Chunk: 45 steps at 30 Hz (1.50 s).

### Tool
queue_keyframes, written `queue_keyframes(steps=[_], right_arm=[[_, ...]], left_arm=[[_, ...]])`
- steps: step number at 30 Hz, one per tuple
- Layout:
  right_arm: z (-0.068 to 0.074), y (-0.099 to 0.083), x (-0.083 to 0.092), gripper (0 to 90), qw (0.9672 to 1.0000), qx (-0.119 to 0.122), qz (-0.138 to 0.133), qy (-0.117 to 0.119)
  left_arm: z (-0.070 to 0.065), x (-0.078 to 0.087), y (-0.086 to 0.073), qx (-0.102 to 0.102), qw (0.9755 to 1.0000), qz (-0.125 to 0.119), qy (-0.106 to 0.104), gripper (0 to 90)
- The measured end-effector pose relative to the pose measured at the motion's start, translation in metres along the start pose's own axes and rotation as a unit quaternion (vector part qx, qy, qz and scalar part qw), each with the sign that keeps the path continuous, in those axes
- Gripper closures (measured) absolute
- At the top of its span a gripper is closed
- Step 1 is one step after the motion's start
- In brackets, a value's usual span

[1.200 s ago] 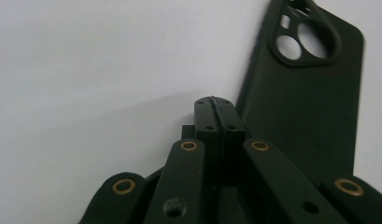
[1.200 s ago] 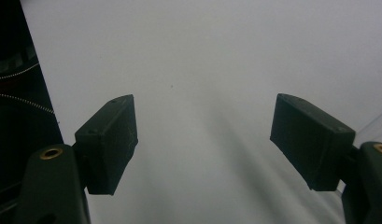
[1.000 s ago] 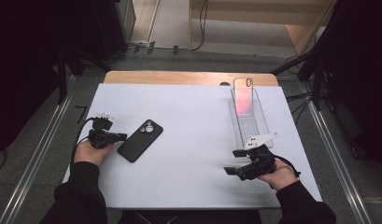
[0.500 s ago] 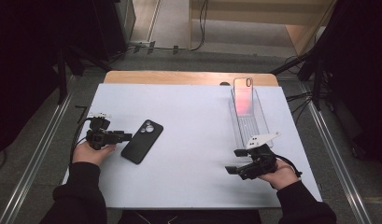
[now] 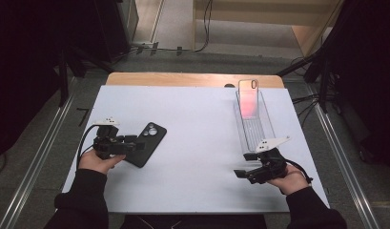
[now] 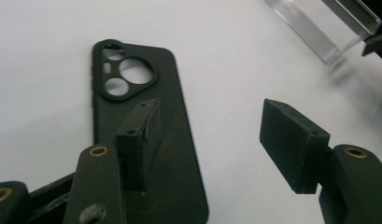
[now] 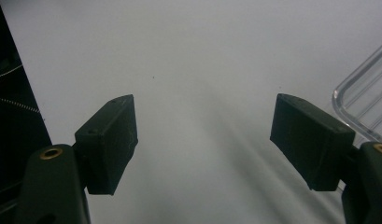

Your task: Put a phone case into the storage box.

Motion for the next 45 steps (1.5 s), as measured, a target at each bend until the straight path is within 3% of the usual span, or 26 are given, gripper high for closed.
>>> queue_keyframes(steps=[16,22,28,30,35,40,43,45], right_arm=[[-0.009,-0.011,0.004,21.2,0.9995,-0.022,0.008,-0.021],[-0.008,-0.012,0.004,21.2,0.9996,-0.02,0.011,-0.017],[-0.006,-0.011,0.002,21.2,0.9997,-0.018,0.01,-0.013],[-0.006,-0.011,0.002,21.2,0.9997,-0.016,0.011,-0.012],[-0.006,-0.011,0.001,21.2,0.9997,-0.017,0.011,-0.012],[-0.006,-0.011,0.001,21.2,0.9997,-0.017,0.012,-0.012],[-0.006,-0.012,0.001,21.2,0.9997,-0.019,0.012,-0.012],[-0.006,-0.012,0.001,21.2,0.9997,-0.019,0.013,-0.012]], left_arm=[[-0.041,0.001,-0.026,-0.033,0.9984,-0.003,-0.046,36.5],[-0.048,0.001,-0.035,-0.042,0.9978,0.007,-0.05,33.4],[-0.046,0.0,-0.033,-0.044,0.9975,0.009,-0.055,29.6],[-0.043,0.0,-0.03,-0.04,0.9982,0.002,-0.044,25.4],[-0.039,-0.003,-0.02,-0.041,0.9987,-0.015,-0.027,25.4],[-0.035,-0.01,-0.009,-0.05,0.9985,-0.02,-0.005,21.7],[-0.031,-0.015,-0.003,-0.053,0.9983,-0.014,0.023,18.2],[-0.03,-0.017,0.001,-0.05,0.9984,-0.015,0.022,13.1]])
Point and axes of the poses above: each handheld gripper's, and its own axes: x roughly backward along the jaws, y roughly out of its top, z roughly to its left, the point moved 7 cm from there along -x, roughly forward along the jaws, and after that the axes turned 6 degrees about x, right-handed, at the moved point
